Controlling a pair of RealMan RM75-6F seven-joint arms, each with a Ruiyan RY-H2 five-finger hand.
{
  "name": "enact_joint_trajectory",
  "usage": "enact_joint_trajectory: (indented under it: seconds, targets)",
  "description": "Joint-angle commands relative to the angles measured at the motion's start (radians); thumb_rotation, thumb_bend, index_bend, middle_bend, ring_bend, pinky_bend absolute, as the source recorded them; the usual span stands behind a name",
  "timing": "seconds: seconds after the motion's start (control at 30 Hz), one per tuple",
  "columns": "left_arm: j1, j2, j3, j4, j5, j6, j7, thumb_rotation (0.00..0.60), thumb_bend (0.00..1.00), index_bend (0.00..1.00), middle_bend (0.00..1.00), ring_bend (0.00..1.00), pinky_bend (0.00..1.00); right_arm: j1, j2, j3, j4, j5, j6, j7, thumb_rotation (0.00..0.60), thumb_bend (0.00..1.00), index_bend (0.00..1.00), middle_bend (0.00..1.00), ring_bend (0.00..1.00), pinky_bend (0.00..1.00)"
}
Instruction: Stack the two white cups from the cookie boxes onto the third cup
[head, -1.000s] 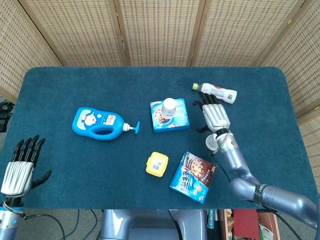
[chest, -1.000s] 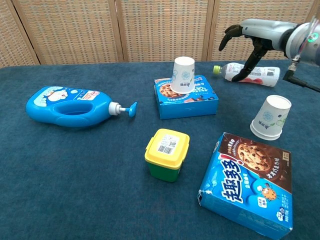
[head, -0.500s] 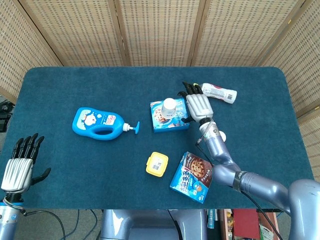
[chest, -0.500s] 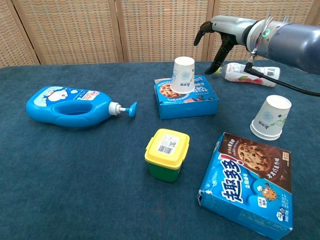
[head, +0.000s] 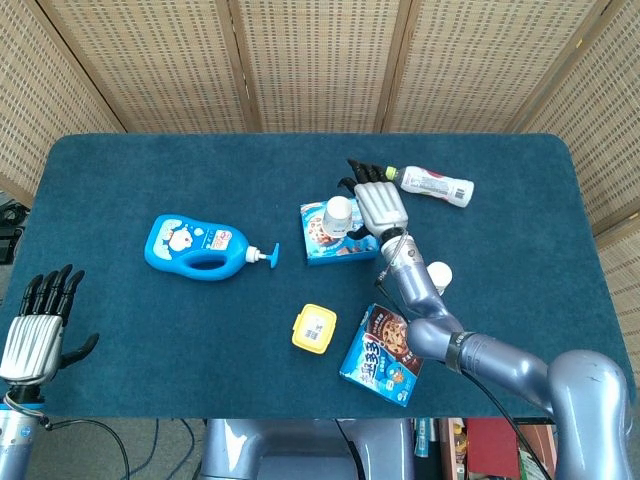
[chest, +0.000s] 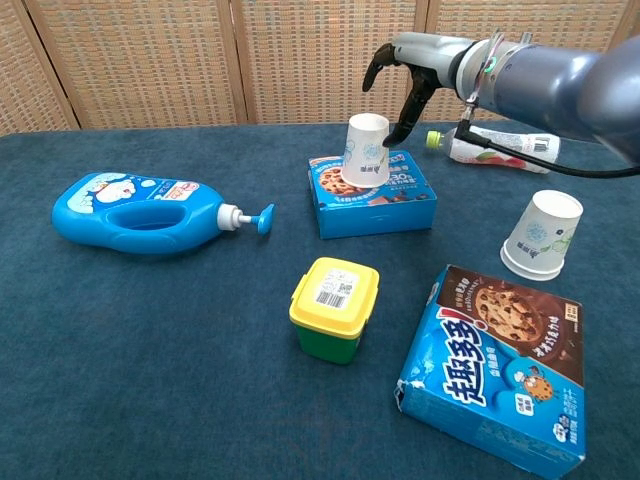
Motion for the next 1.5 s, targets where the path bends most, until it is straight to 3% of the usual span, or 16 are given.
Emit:
enact_joint_trajectory:
  seconds: [0.03,0.47,0.77,0.9,1.2,1.5]
  targets:
    - [0.0,0.001,-0.001,0.0,-0.002,0.001,0.0,0.6,0.25,0.0,0.0,0.0,0.0,0.021,-0.024,-0.002,0.036,0.006,-0.021,0.002,0.6,0.13,0.28,0.01,0.0,0.0]
    - [-0.007,-0.001,0.001,0.003,-0.013,-0.014,0.003,0.6,0.25,0.0,0.0,0.0,0.0,0.06,-0.094,-0.016,0.182,-0.016,-0.075,0.046,0.6,0.13,0.32,0.02,0.0,0.0]
    - [-0.011,-0.005,0.007,0.002,-0.009,-0.021,0.008,0.6,0.25,0.0,0.0,0.0,0.0,0.061,-0.118,-0.026,0.227,-0.036,-0.089,0.068,0.6,0.13,0.43,0.08,0.0,0.0]
    - [-0.012,-0.005,0.008,0.002,-0.01,-0.022,0.005,0.6,0.25,0.0,0.0,0.0,0.0,0.059,-0.118,-0.025,0.224,-0.041,-0.084,0.072,0.6,0.13,0.48,0.11,0.0,0.0]
    - [-0.014,-0.005,0.01,0.002,-0.008,-0.024,0.002,0.6,0.25,0.0,0.0,0.0,0.0,0.055,-0.098,-0.026,0.187,-0.041,-0.069,0.049,0.6,0.13,0.48,0.11,0.0,0.0]
    - [-0.014,-0.002,0.014,-0.002,-0.001,-0.02,-0.003,0.6,0.25,0.0,0.0,0.0,0.0,0.024,-0.011,-0.029,0.082,-0.016,-0.021,-0.012,0.6,0.13,0.48,0.1,0.0,0.0]
